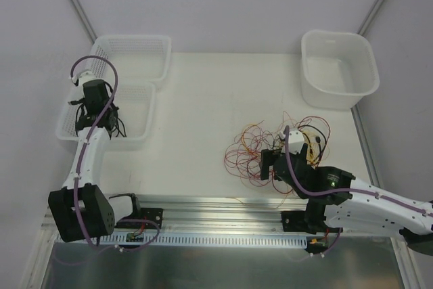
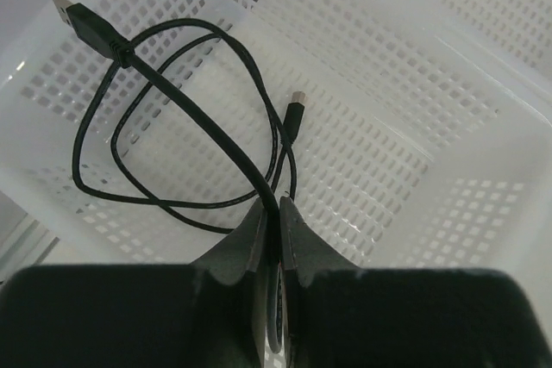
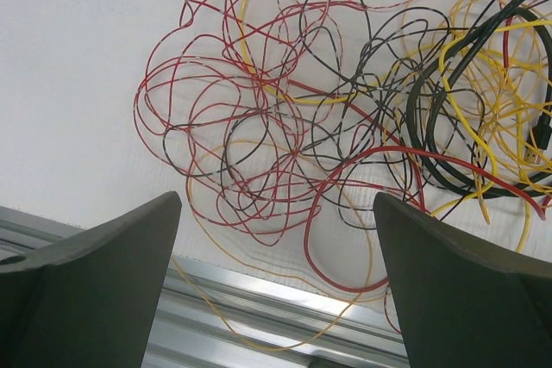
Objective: Untangle the cables
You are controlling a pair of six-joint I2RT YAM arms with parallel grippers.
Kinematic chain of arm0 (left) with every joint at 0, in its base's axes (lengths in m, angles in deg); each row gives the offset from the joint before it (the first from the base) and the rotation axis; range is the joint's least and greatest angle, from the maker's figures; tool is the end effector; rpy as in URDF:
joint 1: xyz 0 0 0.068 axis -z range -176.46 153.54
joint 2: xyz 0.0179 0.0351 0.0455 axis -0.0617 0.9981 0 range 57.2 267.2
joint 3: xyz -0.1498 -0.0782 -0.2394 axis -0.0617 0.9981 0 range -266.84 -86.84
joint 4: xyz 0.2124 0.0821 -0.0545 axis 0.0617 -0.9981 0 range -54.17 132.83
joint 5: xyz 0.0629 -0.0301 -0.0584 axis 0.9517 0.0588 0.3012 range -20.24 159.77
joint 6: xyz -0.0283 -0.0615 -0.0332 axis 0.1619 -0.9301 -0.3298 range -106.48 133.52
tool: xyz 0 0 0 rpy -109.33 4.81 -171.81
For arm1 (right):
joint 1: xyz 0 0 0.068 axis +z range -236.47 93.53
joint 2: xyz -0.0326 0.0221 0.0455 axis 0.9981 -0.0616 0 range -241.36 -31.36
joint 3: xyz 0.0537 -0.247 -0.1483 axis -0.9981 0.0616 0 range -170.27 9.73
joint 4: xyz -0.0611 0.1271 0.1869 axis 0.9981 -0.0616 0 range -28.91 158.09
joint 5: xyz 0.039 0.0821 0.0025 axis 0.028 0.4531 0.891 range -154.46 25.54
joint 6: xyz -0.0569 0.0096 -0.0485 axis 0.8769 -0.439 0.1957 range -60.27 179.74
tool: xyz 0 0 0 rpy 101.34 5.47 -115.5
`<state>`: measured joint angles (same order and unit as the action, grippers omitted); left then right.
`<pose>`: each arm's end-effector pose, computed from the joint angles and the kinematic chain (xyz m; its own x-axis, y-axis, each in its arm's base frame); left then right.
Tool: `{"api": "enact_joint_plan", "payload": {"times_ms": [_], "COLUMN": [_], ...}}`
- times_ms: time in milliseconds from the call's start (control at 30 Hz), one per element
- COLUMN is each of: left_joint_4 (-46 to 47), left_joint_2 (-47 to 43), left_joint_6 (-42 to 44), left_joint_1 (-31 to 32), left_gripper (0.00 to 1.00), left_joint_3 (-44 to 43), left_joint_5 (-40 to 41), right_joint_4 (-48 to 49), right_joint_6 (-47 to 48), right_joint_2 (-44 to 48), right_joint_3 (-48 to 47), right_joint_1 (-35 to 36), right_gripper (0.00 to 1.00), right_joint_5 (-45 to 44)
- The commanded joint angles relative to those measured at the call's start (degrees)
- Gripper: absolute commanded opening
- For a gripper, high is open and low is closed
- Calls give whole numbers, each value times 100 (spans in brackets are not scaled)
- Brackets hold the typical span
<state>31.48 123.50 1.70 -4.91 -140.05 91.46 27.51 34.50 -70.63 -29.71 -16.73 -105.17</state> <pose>0.2442 0.0601 0.3288 -0.3045 -0.2374 -0.9225 -0.5432 0.8388 -0.0366 0.0763 0.0870 0.2752 -0.4329 -0.2396 -0.8690 -0.3919 0.9182 -0.0579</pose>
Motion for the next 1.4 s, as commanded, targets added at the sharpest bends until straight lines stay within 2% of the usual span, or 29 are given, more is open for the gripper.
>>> {"api": "enact_joint_plan", "payload": {"times_ms": [0,67,233,300,400,433,533,567,600,800,933,1000,1167,1200,1300,1367], "left_joint_4": [695,705,591,451,152,125,98,90,81,-121,-148,-165,-236,-236,-244,-236], "left_joint_2": [225,514,1269,1446,1535,1422,1001,877,771,-64,-634,-811,-1453,-1532,-1717,-1717], "left_joint_6": [-1129,-1244,-1306,-1297,-1315,-1315,-1262,-1253,-1253,-938,-359,-225,-155,-172,-163,-120], "left_joint_1": [-438,-623,-755,-772,-772,-772,-772,-764,-746,-404,350,580,1204,1249,1398,1468], "left_gripper": [4,8,27,30,52,63,82,94,97,99,99,99,99,99,99,99], "left_joint_3": [188,188,-74,-198,-400,-427,-401,-383,-366,-418,-488,-471,-261,-129,143,284], "left_joint_5": [-867,-1167,-1475,-1545,-1633,-1685,-1861,-1905,-1923,-1590,-1177,-1246,-2159,-2752,-3668,-3996], "right_joint_4": [-3,-20,-108,-169,-196,-196,-196,-214,-275,-477,-460,-276,93,190,655,918], "right_joint_6": [10,18,27,27,27,27,106,115,133,-16,-52,1,264,352,641,739], "right_joint_2": [51,33,-37,-46,-55,-90,-204,-343,-414,-968,-1188,-1197,-1338,-1382,-1715,-2259], "right_joint_3": [-11,-37,-134,-195,-213,-239,-362,-397,-459,-802,-750,-618,-345,-267,-196,-248], "right_joint_1": [23,31,23,23,23,23,23,23,14,-170,-889,-1162,-2498,-2848,-3220,-3431], "right_gripper": [99,100,99,100,100,99,100,100,100,100,100,100,100,100,100,99], "right_joint_5": [-42,-42,-42,-42,-42,-42,-60,-51,-77,45,562,756,1468,1722,1996,2172]}}
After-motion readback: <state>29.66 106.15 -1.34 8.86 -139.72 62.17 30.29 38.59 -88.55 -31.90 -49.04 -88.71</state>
